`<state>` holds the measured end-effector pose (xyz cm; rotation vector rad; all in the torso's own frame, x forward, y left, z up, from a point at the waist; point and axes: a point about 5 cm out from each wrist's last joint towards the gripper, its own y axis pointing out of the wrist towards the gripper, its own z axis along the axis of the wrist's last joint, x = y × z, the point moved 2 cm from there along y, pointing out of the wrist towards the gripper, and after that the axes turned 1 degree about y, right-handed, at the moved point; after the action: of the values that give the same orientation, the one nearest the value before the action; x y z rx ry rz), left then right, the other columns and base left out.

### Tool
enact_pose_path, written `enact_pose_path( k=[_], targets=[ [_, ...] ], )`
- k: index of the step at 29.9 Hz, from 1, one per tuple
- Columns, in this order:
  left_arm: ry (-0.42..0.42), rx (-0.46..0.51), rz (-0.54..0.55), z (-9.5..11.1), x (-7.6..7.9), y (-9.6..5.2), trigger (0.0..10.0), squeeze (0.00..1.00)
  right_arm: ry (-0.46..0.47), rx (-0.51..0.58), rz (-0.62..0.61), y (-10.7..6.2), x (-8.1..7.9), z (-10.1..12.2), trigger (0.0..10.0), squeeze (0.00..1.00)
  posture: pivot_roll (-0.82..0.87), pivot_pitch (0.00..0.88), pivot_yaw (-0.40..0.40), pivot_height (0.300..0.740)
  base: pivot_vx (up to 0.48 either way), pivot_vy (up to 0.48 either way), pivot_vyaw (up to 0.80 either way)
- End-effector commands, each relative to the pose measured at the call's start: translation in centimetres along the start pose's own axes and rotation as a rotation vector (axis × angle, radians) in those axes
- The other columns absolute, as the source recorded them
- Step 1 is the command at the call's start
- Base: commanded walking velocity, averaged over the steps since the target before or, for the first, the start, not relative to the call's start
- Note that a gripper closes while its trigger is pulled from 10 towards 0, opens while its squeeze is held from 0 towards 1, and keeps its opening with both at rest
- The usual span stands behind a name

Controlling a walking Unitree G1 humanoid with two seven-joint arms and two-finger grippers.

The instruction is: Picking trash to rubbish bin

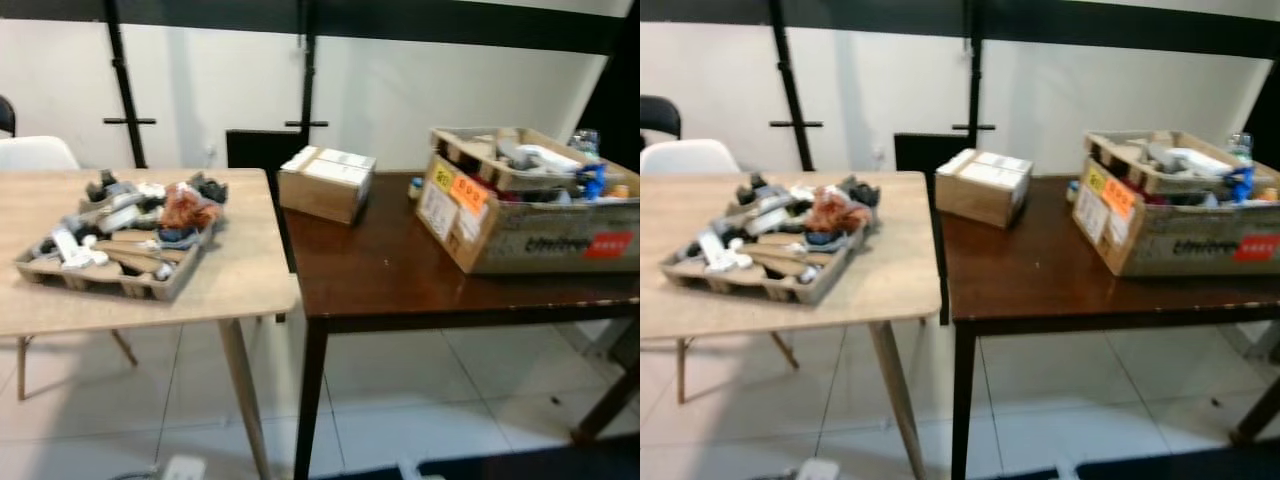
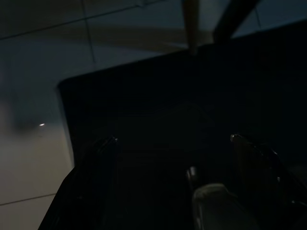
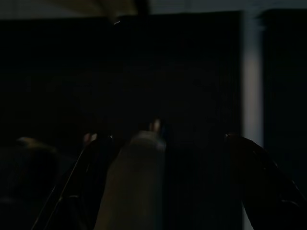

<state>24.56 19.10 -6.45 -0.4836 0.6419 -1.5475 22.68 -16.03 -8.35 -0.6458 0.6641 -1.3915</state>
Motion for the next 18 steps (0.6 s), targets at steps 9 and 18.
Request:
enact_pose_path(
  k=[9, 18],
  targets=[
    [0.000, -0.008, -0.012, -0.14, 0.37, 0.02, 10.0, 0.00, -0.009, -0.020, -0.030, -0.27, 1.16, -0.67, 10.0, 0.00, -0.06, 0.130, -0.012, 0.740, 0.315, 0.000, 0.00],
    [0.002, -0.001, -0.003, -0.04, 0.31, 0.04, 10.0, 0.00, -0.010, -0.021, -0.032, -0.27, 1.27, -0.64, 10.0, 0.00, -0.06, 0.125, -0.014, 0.740, 0.236, 0.000, 0.00]
  ],
)
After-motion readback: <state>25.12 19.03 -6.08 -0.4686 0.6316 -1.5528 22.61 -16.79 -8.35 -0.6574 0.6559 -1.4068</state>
